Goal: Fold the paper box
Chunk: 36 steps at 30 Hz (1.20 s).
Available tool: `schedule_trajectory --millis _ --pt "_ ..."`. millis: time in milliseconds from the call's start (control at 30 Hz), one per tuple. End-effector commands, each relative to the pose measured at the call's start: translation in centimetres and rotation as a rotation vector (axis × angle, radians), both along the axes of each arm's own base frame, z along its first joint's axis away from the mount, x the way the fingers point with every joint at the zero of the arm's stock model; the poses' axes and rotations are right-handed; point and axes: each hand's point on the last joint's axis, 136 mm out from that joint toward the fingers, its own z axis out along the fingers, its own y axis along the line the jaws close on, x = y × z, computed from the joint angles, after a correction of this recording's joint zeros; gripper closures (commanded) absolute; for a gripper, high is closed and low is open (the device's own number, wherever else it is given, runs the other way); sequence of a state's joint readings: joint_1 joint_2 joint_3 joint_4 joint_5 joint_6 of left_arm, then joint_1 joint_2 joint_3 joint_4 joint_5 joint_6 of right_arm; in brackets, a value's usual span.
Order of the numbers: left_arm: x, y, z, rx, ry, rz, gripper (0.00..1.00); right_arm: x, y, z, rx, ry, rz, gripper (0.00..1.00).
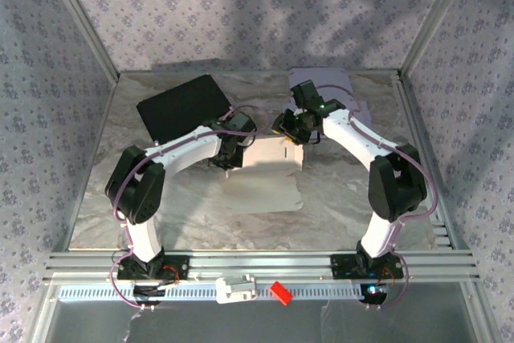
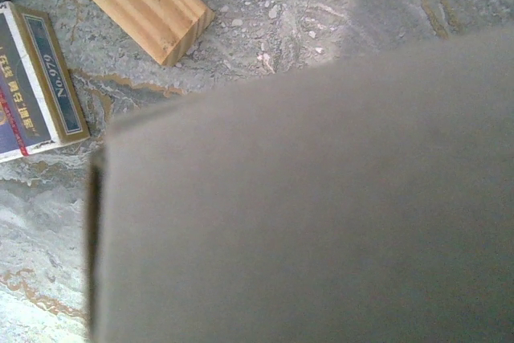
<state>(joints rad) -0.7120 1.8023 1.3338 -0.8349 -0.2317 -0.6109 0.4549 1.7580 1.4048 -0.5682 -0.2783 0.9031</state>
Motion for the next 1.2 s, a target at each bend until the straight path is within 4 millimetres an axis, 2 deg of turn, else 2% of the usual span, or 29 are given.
schedule_trajectory --millis 0,100,200,333,367,433,567,667,767,900,1167 --pt "0.0 0.4 0.0 0.03 0.009 -0.018 1.0 -0.1 1.0 -0.4 0.062 0.037 -0.017 0.54" --pt "-0.1 0.5 0.0 0.032 0.011 -0.017 1.0 -0.2 0.4 0.2 0.046 0.022 -0.033 0.55" --pt "-0.1 0.4 0.0 0.028 0.011 -0.017 1.0 -1.1 -1.3 0.6 0.001 0.008 -0.059 0.55" --pt "-0.1 0.5 -0.1 0.027 0.009 -0.016 1.0 -3.7 -4.7 0.2 -0.07 -0.025 -0.114 0.54" --pt "-0.1 0.5 -0.1 0.027 0.01 -0.015 1.0 -4.8 -5.4 -1.0 -0.079 -0.013 -0.123 0.54" --pt "-0.1 0.4 -0.1 0.026 0.011 -0.018 1.0 -6.4 -6.2 -1.9 -0.085 -0.016 -0.126 0.53" --pt "0.0 0.4 -0.1 0.029 0.009 -0.02 1.0 -8.6 -5.9 -4.2 -0.105 0.016 -0.079 0.54" --pt "0.0 0.3 -0.1 0.029 0.01 -0.022 1.0 -9.4 -5.0 -5.4 -0.107 0.029 -0.055 0.52" --pt "0.1 0.3 -0.2 0.03 0.012 -0.022 1.0 -10.0 -4.6 -7.5 -0.11 0.083 -0.047 0.52" --pt "0.1 0.3 -0.3 0.03 0.016 -0.021 1.0 -9.7 -4.1 -8.4 -0.155 0.057 -0.006 0.51" --pt "0.0 0.3 -0.2 0.029 0.016 -0.026 1.0 -8.3 -3.9 -10.3 -0.184 0.064 0.013 0.57"
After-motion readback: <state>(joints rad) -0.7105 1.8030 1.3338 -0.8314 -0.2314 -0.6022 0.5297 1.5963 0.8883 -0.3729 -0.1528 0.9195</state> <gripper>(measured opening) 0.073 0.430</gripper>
